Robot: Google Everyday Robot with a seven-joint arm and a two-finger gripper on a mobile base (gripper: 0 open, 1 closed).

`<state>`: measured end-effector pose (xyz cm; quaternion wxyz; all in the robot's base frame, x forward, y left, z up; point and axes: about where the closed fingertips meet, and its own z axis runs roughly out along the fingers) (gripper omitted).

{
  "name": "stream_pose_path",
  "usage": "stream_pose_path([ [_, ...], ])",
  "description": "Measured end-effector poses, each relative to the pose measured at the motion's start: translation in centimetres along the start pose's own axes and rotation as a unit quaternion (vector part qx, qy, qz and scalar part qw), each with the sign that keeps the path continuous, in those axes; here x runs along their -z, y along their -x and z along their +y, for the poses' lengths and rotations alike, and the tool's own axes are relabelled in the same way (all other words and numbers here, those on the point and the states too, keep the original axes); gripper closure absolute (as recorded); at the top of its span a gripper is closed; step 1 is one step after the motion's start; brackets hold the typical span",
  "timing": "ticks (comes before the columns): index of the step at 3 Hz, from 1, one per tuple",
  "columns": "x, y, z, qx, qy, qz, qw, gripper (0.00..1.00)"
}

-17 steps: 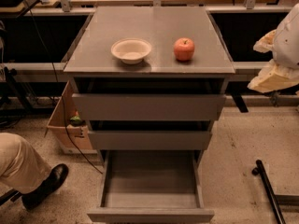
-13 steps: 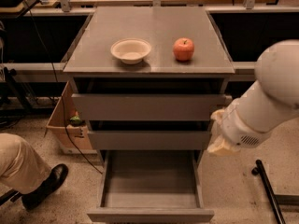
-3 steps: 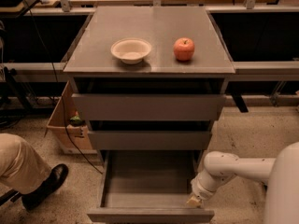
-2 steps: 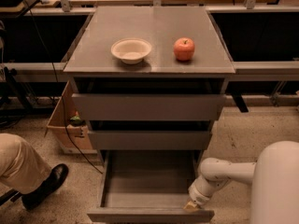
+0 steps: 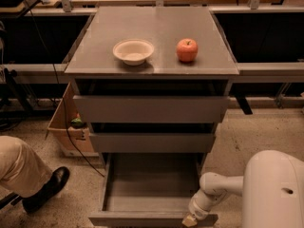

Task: Close bottom drawer

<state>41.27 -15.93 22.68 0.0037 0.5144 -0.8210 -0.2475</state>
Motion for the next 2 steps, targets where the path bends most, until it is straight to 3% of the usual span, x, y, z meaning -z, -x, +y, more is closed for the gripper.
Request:
stream_pose_path([
  [2, -2.3, 1.3, -1.0, 0.014, -0.004, -0.013, 0.9998, 0.0],
])
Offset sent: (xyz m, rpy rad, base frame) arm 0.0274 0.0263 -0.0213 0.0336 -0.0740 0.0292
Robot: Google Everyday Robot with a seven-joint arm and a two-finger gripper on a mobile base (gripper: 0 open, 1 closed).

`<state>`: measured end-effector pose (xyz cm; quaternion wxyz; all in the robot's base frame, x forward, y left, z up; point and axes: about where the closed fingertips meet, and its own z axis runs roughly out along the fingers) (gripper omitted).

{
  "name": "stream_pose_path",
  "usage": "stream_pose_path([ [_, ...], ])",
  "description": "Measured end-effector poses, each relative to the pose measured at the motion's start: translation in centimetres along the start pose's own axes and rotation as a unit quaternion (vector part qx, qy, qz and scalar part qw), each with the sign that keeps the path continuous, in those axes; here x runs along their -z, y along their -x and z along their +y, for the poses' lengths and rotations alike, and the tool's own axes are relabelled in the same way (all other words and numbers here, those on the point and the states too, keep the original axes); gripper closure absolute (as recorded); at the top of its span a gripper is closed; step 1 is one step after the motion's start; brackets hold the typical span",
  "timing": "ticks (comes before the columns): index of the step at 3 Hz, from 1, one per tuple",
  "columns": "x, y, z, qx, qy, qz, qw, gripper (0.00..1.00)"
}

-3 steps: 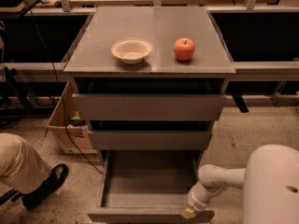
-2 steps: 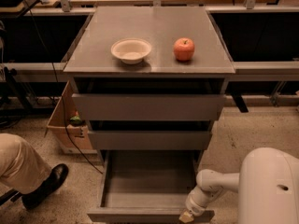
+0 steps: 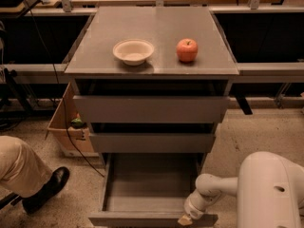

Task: Close bottom drawer

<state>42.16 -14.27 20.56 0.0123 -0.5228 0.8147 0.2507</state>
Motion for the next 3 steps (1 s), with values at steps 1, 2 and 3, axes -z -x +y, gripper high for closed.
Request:
stream_pose_path([
  [1, 0.4, 2.0, -1.3, 0.021, -0.019, -0.004, 0.9996, 0.0],
  [2, 0.1, 2.5, -1.9, 0.025, -0.023, -0.005, 0.9994, 0.0],
  [3, -1.0, 2.8, -2.6, 0.028, -0.022, -0.008, 0.9993, 0.18],
])
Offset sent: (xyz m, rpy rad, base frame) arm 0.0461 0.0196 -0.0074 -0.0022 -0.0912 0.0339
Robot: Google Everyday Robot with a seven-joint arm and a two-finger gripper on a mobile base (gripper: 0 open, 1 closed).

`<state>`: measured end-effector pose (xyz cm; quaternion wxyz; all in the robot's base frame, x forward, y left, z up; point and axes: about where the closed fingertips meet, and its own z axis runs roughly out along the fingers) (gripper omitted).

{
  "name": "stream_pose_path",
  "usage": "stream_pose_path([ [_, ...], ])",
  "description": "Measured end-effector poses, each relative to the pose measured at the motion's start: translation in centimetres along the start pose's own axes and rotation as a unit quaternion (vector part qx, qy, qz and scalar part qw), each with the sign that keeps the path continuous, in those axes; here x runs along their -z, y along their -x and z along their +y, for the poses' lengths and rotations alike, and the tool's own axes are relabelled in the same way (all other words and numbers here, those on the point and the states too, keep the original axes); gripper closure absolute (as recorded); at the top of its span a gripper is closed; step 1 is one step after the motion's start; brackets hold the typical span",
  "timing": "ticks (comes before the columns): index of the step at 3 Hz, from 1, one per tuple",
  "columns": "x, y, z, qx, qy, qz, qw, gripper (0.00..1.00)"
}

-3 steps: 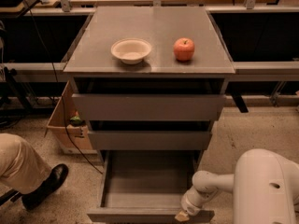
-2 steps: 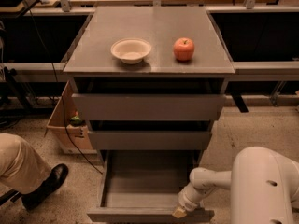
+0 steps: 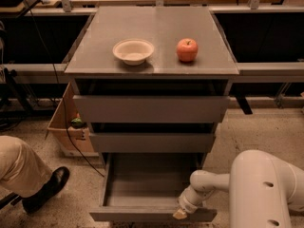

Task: Close bottom drawer

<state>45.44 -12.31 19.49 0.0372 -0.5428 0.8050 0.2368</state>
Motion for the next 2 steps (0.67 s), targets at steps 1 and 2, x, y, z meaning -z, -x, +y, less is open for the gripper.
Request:
stream_pose_path([
  [1, -0.4, 1.4, -1.1, 0.012, -0.01, -0.006, 0.9999, 0.5],
  [2, -0.3, 2.7, -1.8, 0.021, -0.018, -0.01, 0.9996, 0.73],
])
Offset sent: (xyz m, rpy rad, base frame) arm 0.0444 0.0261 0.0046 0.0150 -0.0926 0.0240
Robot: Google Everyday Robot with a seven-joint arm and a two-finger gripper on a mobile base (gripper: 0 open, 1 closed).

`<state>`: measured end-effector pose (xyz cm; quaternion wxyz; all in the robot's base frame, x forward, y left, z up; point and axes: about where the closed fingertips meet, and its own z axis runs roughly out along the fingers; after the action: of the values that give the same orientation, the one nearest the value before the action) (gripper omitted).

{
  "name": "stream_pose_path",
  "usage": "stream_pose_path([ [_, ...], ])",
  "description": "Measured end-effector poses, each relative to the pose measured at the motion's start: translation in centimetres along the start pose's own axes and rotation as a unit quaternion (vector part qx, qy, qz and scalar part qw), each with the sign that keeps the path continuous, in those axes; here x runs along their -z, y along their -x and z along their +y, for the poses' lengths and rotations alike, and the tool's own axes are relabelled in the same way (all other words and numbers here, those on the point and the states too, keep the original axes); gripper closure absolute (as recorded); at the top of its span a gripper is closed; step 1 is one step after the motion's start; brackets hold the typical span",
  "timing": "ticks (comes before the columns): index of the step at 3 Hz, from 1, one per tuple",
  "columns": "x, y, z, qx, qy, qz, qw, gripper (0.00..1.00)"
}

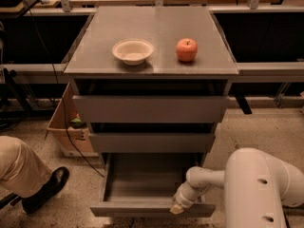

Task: Close bottom drawer

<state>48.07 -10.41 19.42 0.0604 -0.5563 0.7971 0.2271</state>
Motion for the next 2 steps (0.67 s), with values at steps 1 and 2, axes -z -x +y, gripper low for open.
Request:
stream_pose_path([
  [1, 0.3, 1.2, -0.8, 0.009, -0.009, -0.001, 0.9999, 0.96],
  [2, 0.7, 2.6, -1.7, 0.024, -0.021, 0.0, 0.9995, 0.97],
])
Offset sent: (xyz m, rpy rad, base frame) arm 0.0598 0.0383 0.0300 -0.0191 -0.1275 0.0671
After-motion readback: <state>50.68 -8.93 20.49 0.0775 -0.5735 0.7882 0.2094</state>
